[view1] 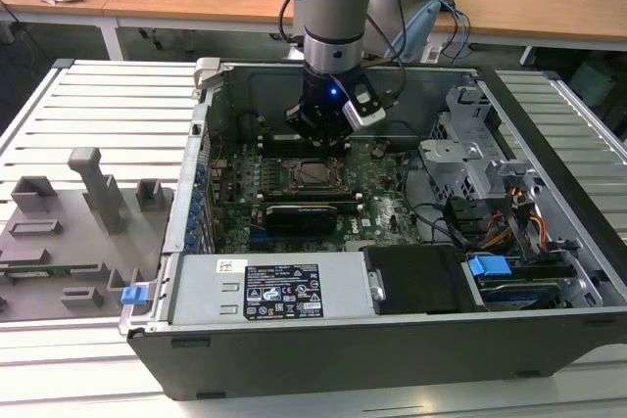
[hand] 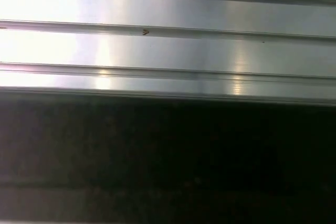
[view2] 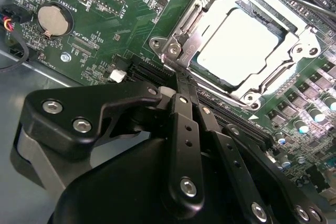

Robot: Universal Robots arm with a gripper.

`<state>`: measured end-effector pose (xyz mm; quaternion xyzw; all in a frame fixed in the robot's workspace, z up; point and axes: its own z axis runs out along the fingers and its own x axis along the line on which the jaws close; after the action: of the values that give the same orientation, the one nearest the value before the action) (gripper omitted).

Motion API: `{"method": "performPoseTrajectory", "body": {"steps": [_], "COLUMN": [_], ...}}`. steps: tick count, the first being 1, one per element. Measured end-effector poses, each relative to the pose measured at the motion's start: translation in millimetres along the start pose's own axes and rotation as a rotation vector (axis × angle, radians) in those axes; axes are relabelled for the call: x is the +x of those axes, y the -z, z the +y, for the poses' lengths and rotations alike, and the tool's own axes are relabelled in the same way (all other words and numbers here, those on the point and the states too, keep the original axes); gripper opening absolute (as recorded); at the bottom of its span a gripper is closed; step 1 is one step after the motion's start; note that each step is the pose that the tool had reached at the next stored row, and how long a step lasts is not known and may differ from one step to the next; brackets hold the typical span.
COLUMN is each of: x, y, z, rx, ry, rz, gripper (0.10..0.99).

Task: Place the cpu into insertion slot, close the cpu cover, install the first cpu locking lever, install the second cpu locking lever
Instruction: 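Install the first cpu locking lever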

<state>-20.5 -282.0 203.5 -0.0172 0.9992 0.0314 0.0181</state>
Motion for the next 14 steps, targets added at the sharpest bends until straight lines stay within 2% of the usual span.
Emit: {"method": "performPoseTrajectory", "body": {"steps": [14], "x": [0.0], "y": [-0.3], "z": [-1.6], "rx": [0.0], "ry": [-0.001], "rz": [0.0001], "gripper": [0.106]}}
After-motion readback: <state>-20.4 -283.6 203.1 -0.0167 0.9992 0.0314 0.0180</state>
